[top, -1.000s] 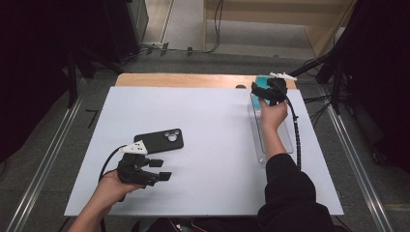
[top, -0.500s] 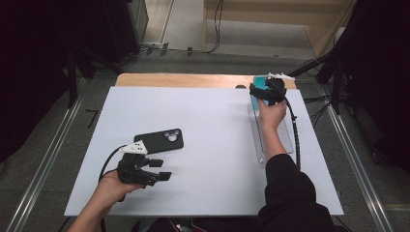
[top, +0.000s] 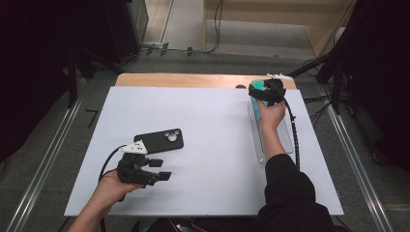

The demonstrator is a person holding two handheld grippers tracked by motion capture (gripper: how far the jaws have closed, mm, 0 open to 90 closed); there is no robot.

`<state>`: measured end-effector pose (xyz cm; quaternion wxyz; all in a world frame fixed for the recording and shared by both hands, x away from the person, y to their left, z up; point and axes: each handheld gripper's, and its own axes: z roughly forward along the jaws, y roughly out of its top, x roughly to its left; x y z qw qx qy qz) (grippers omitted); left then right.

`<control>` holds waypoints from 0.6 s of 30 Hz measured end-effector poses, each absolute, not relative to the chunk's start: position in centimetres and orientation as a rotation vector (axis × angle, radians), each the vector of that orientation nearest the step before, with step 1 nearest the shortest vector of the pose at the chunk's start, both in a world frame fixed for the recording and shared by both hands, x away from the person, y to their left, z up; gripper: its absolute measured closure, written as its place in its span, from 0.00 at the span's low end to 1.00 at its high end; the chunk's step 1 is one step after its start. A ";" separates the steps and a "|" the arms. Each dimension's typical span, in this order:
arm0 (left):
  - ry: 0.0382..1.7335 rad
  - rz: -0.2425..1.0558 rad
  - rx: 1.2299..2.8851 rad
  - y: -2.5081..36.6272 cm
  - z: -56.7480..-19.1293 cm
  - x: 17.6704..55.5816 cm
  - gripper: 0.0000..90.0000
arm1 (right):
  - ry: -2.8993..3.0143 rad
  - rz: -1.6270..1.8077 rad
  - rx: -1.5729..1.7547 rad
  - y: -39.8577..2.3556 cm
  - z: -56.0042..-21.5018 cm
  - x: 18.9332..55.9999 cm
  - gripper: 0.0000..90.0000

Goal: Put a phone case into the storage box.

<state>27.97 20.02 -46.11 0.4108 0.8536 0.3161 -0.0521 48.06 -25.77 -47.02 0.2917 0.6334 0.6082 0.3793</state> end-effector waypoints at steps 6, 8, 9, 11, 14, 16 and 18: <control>0.795 -0.131 2.149 20.0 -46.1 28.0 0.38 | 1.627 0.997 1.695 -25.9 -47.1 48.1 0.11; 0.795 -0.132 2.147 20.0 -46.1 28.0 0.38 | 1.627 0.999 1.688 -25.9 -47.1 48.0 0.11; 0.796 -0.131 2.147 20.0 -46.1 28.0 0.38 | 1.630 1.002 1.684 -25.9 -47.0 48.0 0.11; 0.798 -0.132 2.149 20.0 -46.1 28.0 0.38 | 1.633 1.005 1.685 -25.9 -46.9 48.0 0.09; 0.802 -0.130 2.151 20.1 -46.1 28.1 0.38 | 1.630 1.036 1.705 -26.2 -46.4 47.8 0.02; 0.803 -0.131 2.151 20.1 -46.1 28.1 0.38 | 1.636 1.052 1.712 -26.4 -46.1 47.7 0.02; 0.802 -0.130 2.151 20.0 -46.1 28.2 0.38 | 1.642 1.050 1.713 -26.7 -45.7 47.4 0.02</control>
